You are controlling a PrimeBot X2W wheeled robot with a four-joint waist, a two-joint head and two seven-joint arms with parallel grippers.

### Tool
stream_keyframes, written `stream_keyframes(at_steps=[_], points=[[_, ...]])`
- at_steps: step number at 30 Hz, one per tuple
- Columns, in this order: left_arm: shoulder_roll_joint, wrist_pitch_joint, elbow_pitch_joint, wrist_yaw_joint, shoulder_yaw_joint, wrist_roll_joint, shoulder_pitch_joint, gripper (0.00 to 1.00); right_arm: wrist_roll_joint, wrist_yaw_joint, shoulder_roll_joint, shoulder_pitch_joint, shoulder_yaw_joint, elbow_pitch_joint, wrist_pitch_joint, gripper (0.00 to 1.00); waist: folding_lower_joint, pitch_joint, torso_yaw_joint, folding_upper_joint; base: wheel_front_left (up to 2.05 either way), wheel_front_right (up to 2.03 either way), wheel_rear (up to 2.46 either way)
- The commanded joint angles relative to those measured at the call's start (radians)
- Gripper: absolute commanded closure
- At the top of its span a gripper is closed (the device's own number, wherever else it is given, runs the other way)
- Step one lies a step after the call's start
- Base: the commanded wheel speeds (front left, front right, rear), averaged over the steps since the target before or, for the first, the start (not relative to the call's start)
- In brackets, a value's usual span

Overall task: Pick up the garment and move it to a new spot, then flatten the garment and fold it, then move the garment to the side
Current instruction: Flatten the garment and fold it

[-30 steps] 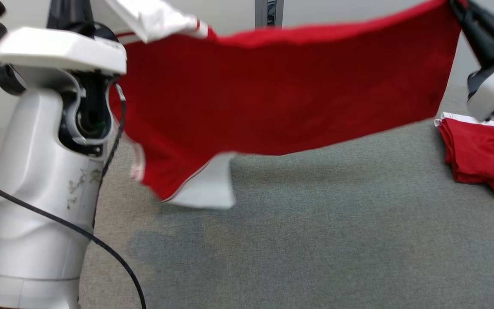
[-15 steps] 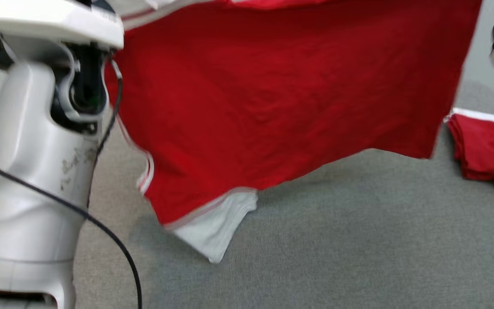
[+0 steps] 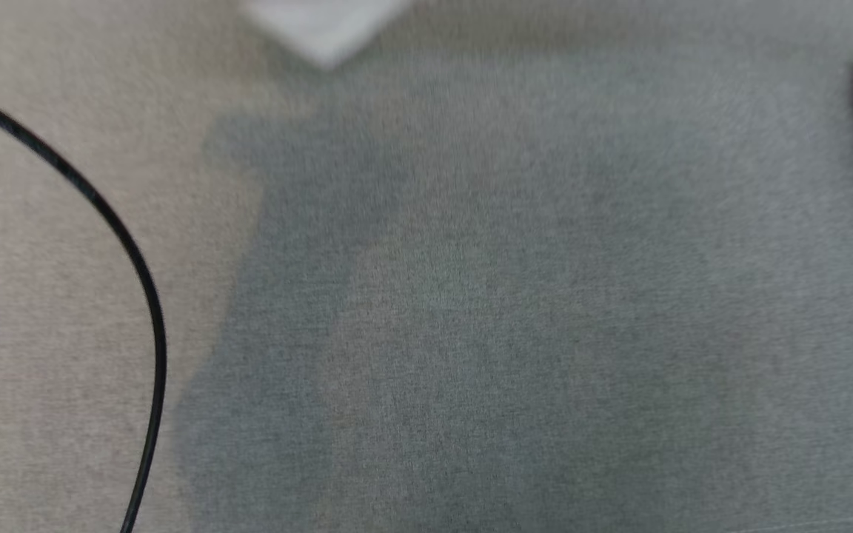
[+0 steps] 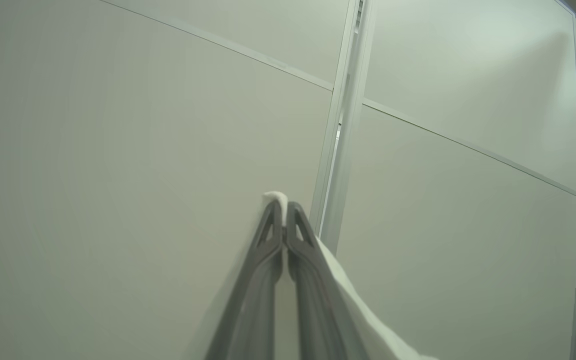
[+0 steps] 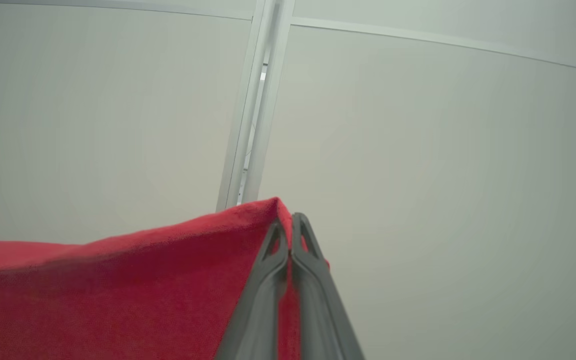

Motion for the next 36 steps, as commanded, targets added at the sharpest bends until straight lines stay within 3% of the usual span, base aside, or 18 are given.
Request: stream_keyframes(at_steps=[1, 4, 6, 10, 14, 26, 36], points=[[-0.008, -0.051, 0.041, -0.020, -0.011, 0.028, -0.070, 1.00, -0.077, 0.000, 0.016, -0.058, 0.011, 0.045, -0.074, 1.00, 0.0000, 0.121, 0.004, 0.0000, 0.00, 0.00, 0.00], [-0.026, -0.129, 0.100, -0.048, -0.032, 0.068, -0.174, 1.00, -0.198, 0.000, 0.032, -0.134, 0.011, 0.111, -0.122, 1.00, 0.0000, 0.169, 0.027, 0.0000, 0.00, 0.00, 0.00], [-0.044, -0.155, 0.130, -0.058, -0.028, 0.080, -0.213, 1.00, -0.248, 0.000, 0.042, -0.152, -0.032, 0.088, -0.127, 1.00, 0.0000, 0.198, 0.039, 0.0000, 0.00, 0.00, 0.00], [-0.064, -0.169, 0.133, -0.091, -0.010, 0.112, -0.223, 1.00, -0.309, 0.000, 0.084, -0.059, -0.112, 0.031, -0.126, 1.00, 0.0000, 0.256, 0.047, 0.0000, 0.00, 0.00, 0.00], [-0.075, -0.169, 0.075, -0.119, 0.035, 0.181, -0.126, 1.00, -0.341, 0.000, 0.113, 0.046, -0.144, 0.012, -0.126, 1.00, 0.0000, 0.294, 0.049, 0.0000, 0.00, 0.00, 0.00], [-0.093, -0.169, 0.104, -0.168, 0.103, 0.245, 0.169, 1.00, -0.266, 0.000, 0.137, 0.302, -0.103, 0.071, -0.127, 1.00, 0.0000, 0.307, 0.061, 0.0000, 0.00, 0.00, 0.00], [-0.093, -0.170, 0.190, -0.162, 0.022, 0.187, 0.406, 1.00, -0.145, 0.000, 0.115, 0.483, 0.016, 0.119, -0.127, 1.00, 0.0000, 0.182, 0.078, 0.0000, 0.00, 0.00, 0.00]])
